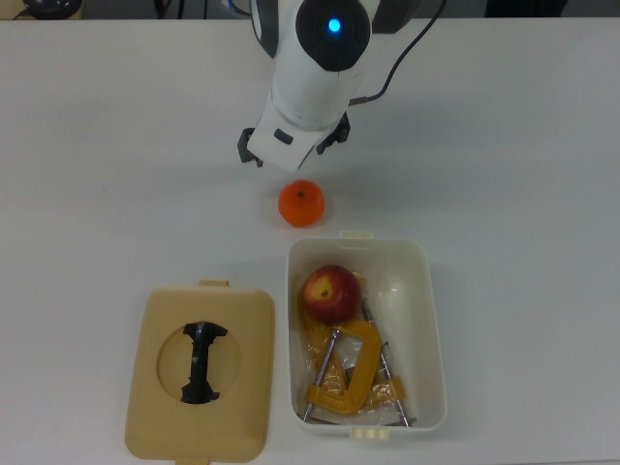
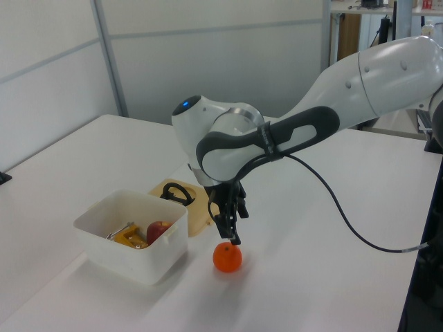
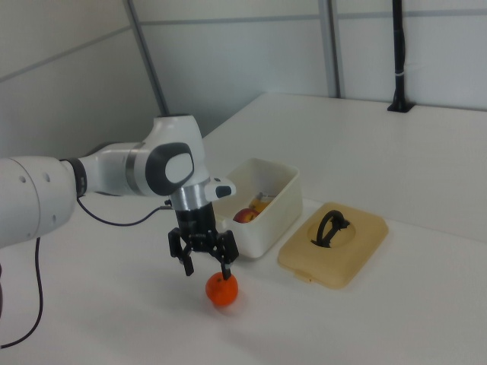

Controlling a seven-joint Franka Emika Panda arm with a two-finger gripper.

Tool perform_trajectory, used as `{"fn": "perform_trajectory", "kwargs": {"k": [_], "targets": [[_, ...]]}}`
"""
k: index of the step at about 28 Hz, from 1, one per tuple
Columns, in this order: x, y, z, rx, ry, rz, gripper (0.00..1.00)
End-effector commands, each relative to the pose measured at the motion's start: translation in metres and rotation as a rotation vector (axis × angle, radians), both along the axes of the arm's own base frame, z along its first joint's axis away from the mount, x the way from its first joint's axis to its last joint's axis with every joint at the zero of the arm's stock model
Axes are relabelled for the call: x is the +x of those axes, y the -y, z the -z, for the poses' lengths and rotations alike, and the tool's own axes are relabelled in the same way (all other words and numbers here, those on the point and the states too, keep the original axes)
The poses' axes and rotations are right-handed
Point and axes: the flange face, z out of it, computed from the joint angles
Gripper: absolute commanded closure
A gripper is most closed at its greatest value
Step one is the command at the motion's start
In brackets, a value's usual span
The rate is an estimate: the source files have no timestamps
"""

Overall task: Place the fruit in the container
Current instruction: 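Move the gripper to the orange and lower onto it, then close the gripper on the orange and lift it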

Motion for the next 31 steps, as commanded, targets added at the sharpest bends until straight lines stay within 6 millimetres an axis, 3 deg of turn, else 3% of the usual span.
{"fn": "perform_trajectory", "kwargs": {"k": [1,11,16,18,19,20,23,25,31], "targets": [[-0.004,-0.002,0.025,-0.003,0.012,-0.041,0.00],[0.010,-0.010,0.067,-0.011,0.047,-0.073,0.00],[0.014,-0.012,0.075,-0.025,0.068,-0.094,0.01],[0.015,-0.012,0.074,-0.024,0.072,-0.096,0.27],[0.016,-0.011,0.072,-0.022,0.075,-0.096,0.51],[0.016,-0.011,0.070,-0.021,0.078,-0.095,0.64],[0.015,-0.011,0.063,-0.018,0.079,-0.092,0.85],[0.015,-0.009,0.048,-0.015,0.098,-0.086,1.00],[0.019,0.003,0.011,-0.014,0.136,-0.057,1.00]]}}
